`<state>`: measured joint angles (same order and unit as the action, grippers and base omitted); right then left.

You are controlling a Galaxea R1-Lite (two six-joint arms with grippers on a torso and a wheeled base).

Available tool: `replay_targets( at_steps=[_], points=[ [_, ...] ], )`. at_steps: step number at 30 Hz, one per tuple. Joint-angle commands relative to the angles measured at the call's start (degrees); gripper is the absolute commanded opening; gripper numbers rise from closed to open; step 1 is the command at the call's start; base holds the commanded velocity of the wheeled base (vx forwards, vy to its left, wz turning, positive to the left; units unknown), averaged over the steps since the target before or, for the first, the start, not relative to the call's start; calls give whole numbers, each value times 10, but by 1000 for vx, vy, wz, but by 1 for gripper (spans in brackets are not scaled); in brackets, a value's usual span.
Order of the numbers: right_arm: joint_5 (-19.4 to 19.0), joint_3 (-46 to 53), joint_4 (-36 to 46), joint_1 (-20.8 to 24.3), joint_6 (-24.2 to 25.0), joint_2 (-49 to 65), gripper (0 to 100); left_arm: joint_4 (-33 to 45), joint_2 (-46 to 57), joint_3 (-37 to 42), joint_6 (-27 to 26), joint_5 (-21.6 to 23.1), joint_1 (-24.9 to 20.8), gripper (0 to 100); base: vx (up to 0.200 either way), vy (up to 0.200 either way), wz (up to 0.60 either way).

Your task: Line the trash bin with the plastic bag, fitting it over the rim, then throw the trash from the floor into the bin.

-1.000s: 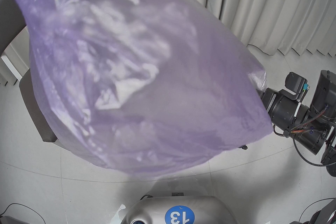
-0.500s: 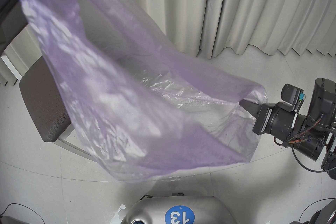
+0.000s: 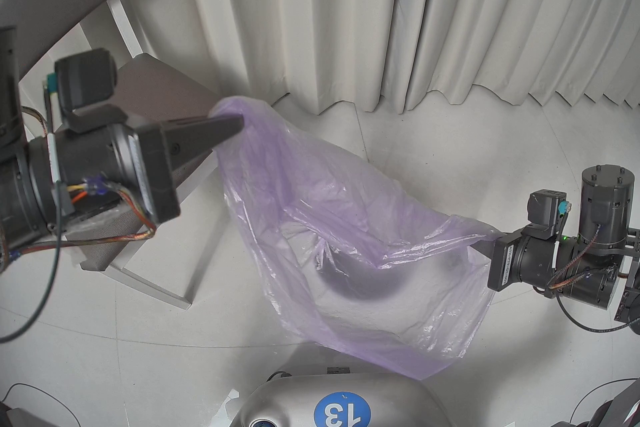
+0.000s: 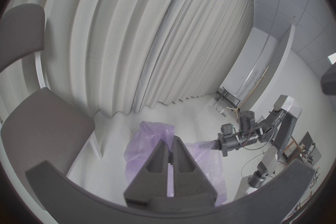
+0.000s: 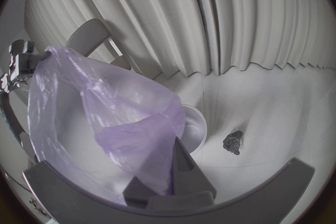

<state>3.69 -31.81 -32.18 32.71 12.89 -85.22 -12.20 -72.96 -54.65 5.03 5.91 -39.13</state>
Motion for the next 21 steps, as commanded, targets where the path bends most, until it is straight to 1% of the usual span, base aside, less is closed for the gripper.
replay_targets(
  at_steps=[1,6,9,12,16,21],
  points=[
    [-26,-5,3,-19,-16,-2,0,-4,-66,-3,0,-1,8,0,0,0,0],
    [-37,-19,3,-21,-18,-16,0,-6,-109,-5,-1,-1,3,0,0,0,0],
    [-40,-22,4,-32,-27,-22,0,-8,-128,-12,-2,-1,1,0,0,0,0],
    [-55,-26,4,-46,-35,-26,0,-12,-158,-24,-2,-2,-1,0,0,0,0],
    [-67,-27,8,-51,-36,-25,0,-22,-184,-32,-1,-5,-2,0,0,0,0],
    [-89,-34,37,-58,-36,-22,0,-30,-210,-27,-4,-13,1,0,0,0,0]
  ],
)
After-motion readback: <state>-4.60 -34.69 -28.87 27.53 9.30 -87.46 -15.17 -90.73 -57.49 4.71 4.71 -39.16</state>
